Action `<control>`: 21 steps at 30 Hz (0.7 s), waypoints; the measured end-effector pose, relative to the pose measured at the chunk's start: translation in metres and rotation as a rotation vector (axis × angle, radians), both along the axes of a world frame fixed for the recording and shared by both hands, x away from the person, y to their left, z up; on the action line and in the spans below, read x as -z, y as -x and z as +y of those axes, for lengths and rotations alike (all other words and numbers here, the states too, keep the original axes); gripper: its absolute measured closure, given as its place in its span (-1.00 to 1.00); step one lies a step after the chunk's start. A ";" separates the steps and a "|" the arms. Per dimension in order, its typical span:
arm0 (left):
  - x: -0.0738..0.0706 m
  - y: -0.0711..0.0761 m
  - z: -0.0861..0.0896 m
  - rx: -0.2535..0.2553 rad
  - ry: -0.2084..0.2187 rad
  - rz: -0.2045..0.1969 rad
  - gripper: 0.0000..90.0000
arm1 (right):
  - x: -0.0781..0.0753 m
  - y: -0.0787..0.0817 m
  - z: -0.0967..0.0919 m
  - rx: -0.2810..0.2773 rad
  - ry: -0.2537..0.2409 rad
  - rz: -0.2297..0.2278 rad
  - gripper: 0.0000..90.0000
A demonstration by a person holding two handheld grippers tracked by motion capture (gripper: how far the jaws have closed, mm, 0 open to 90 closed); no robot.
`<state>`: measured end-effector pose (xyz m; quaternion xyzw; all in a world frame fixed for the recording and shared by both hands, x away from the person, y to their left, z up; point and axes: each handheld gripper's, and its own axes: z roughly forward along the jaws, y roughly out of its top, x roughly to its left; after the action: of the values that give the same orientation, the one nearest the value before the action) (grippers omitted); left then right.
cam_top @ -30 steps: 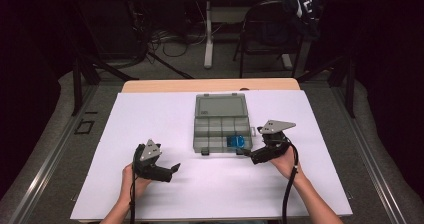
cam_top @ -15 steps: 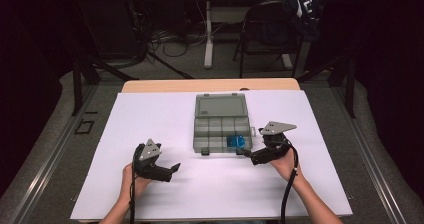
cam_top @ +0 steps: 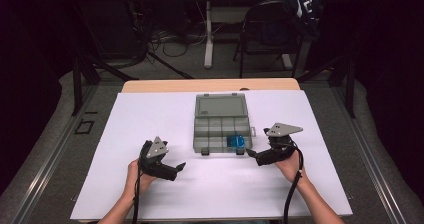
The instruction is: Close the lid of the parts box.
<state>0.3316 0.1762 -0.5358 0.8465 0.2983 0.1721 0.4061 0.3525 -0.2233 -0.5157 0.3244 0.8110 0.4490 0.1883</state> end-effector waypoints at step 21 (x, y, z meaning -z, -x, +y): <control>-0.023 -0.020 -0.015 0.127 -0.015 0.010 -1.00 | 0.002 -0.003 0.001 -0.017 -0.006 -0.001 -1.00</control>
<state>0.3514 0.1614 -0.5133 0.8675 0.2446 0.1438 0.4085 0.3556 -0.2223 -0.5176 0.3177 0.8124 0.4531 0.1839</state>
